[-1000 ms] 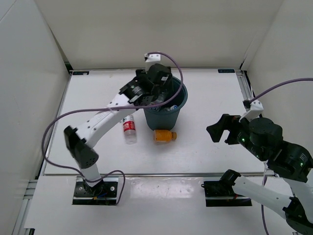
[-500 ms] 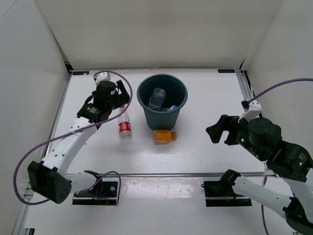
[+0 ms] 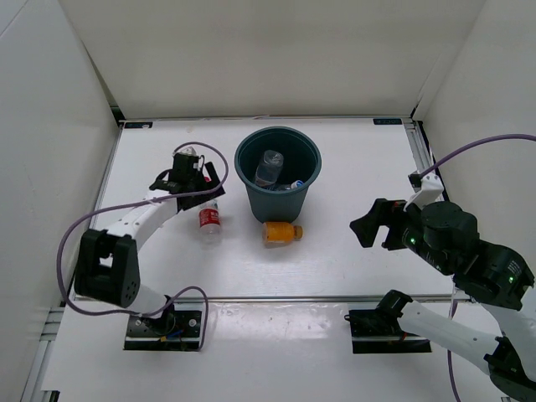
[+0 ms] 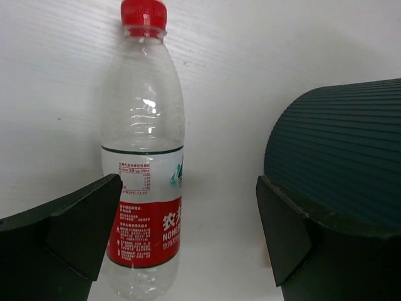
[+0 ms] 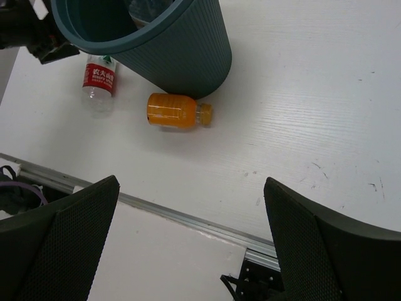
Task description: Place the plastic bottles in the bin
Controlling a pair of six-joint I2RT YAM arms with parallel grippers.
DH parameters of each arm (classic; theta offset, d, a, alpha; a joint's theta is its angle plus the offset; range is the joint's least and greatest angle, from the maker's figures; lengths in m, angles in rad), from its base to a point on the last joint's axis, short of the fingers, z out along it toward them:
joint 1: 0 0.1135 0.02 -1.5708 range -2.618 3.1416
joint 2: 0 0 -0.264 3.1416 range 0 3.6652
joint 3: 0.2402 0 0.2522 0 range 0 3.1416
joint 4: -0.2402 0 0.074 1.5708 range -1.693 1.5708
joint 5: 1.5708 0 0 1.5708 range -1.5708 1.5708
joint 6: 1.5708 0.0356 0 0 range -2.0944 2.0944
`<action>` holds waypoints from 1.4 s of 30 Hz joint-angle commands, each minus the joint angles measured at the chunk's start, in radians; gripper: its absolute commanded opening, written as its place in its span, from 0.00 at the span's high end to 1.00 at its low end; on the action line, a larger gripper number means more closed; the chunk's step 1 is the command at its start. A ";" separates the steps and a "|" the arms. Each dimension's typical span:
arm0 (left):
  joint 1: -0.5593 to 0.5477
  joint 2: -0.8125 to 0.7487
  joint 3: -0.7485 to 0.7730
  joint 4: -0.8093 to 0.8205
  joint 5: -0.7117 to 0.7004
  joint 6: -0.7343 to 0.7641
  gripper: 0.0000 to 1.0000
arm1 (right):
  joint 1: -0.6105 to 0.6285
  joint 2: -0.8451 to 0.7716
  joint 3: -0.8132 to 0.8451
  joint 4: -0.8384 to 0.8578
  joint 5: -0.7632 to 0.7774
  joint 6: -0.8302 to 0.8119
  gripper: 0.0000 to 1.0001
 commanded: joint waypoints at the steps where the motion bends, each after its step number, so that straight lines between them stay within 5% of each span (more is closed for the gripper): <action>1: 0.008 0.053 -0.024 0.040 0.056 0.013 0.00 | 0.002 -0.002 -0.014 0.023 -0.013 -0.019 0.00; 6: 0.008 0.133 -0.024 0.040 0.066 0.004 0.00 | 0.002 -0.002 -0.014 0.014 -0.022 -0.019 0.00; 10: 0.008 0.147 -0.045 0.040 0.066 0.004 0.10 | 0.002 -0.002 -0.004 0.014 -0.013 -0.019 0.00; 15: 0.008 0.020 -0.023 0.040 0.056 0.004 0.56 | 0.002 -0.002 -0.004 0.014 -0.013 -0.019 0.00; 19: -0.015 -0.155 0.143 -0.069 0.012 -0.015 0.66 | 0.002 -0.002 -0.023 0.014 -0.022 -0.019 0.00; 24: -0.128 -0.167 0.552 -0.216 -0.144 -0.006 0.60 | 0.002 -0.002 -0.057 0.034 -0.033 -0.010 0.00; 35: -0.374 0.280 1.064 -0.374 -0.284 0.060 0.48 | 0.002 0.065 -0.060 0.066 -0.002 -0.019 0.00; 36: -0.395 0.291 1.064 -0.374 -0.321 0.060 0.42 | 0.002 0.065 -0.060 0.066 -0.002 -0.019 0.00; 37: -0.395 0.291 1.055 -0.374 -0.333 0.060 0.22 | 0.002 0.065 -0.060 0.066 0.010 -0.028 0.00; 42: -0.406 0.291 1.087 -0.389 -0.352 0.063 0.00 | 0.002 0.074 -0.081 0.048 0.035 -0.054 0.00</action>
